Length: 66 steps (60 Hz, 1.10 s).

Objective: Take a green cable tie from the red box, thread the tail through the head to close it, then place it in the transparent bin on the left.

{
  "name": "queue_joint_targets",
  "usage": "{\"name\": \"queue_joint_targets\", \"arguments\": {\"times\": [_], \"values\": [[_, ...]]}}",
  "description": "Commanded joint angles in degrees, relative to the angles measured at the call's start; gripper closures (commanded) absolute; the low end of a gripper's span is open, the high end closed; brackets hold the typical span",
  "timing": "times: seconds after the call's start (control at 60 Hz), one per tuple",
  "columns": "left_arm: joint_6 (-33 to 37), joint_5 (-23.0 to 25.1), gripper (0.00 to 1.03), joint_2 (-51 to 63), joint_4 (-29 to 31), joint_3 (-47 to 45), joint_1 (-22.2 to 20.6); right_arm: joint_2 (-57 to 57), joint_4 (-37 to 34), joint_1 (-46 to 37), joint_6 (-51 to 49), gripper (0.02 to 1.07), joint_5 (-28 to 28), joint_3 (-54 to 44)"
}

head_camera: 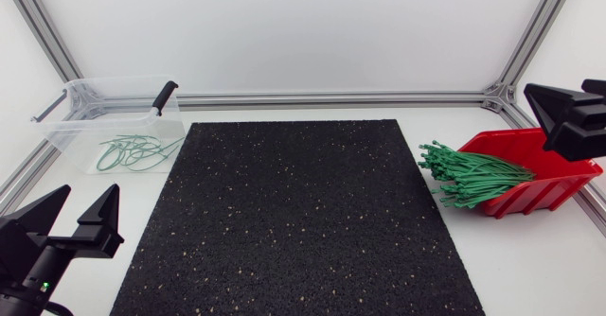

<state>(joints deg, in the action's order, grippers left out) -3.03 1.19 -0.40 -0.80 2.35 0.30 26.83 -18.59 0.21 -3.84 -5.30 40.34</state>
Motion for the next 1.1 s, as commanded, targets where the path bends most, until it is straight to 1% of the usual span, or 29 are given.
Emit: {"name": "queue_joint_targets", "arguments": {"times": [0.0,0.033,0.133,0.2,0.267,0.317,0.35,0.517,0.6,0.717,0.817,0.867,0.95,1.017,1.083], "values": [[-1.0,0.2,0.04,-0.4,0.4,-2.4,0.1,5.2,-2.8,-1.4,-3.4,0.07,-2.0,6.0],[-1.1,0.2,0.04,-0.4,0.4,-2.3,0.1,6.9,-4.0,-2.1,-4.1,0.09,-3.3,7.9],[-1.0,0.2,0.04,-0.4,0.4,-2.4,0.1,14.6,-11.7,-5.6,-5.7,0.09,-7.9,15.2],[-1.0,0.2,0.04,-0.4,0.4,-2.4,0.1,19.6,-16.3,-10.1,-6.7,0.09,-13.7,19.3],[-1.0,0.2,0.04,-0.4,0.4,-2.4,0.1,24.6,-20.3,-15.4,-8.5,0.09,-21.2,22.8],[-1.0,0.2,0.04,-0.4,0.4,-2.3,0.1,28.5,-24.5,-18.0,-13.6,0.09,-25.1,25.6],[-1.0,0.2,0.04,-0.4,0.4,-2.3,0.1,31.3,-27.3,-18.7,-17.4,0.09,-26.6,27.3],[-1.0,0.2,0.04,-0.4,0.4,-2.3,0.1,41.6,-37.4,-19.8,-28.2,0.09,-26.8,32.8],[-1.0,0.2,0.04,-0.4,0.4,-2.4,0.1,44.7,-39.3,-20.2,-32.4,0.09,-26.7,33.6],[-1.0,0.2,0.04,-0.4,0.4,-2.4,0.0,49.2,-45.5,-20.2,-40.1,0.09,-26.3,35.7],[-1.0,0.2,0.04,-0.4,0.4,-2.3,-0.1,51.7,-50.9,-19.2,-49.1,0.09,-22.6,36.5],[-1.0,0.2,0.04,-0.4,0.4,-2.3,-0.1,51.8,-51.4,-18.3,-51.4,0.09,-21.0,35.7],[-1.0,0.2,0.04,-0.4,0.5,-2.3,0.1,51.7,-52.1,-15.7,-55.6,0.09,-14.9,33.5],[-1.0,0.2,0.04,-0.4,0.5,-2.3,0.0,51.3,-52.2,-14.1,-58.0,0.09,-12.6,30.6],[-1.0,0.2,0.04,-0.4,0.5,-2.3,0.0,49.5,-52.0,-13.2,-63.9,0.15,-11.9,27.2]]}}
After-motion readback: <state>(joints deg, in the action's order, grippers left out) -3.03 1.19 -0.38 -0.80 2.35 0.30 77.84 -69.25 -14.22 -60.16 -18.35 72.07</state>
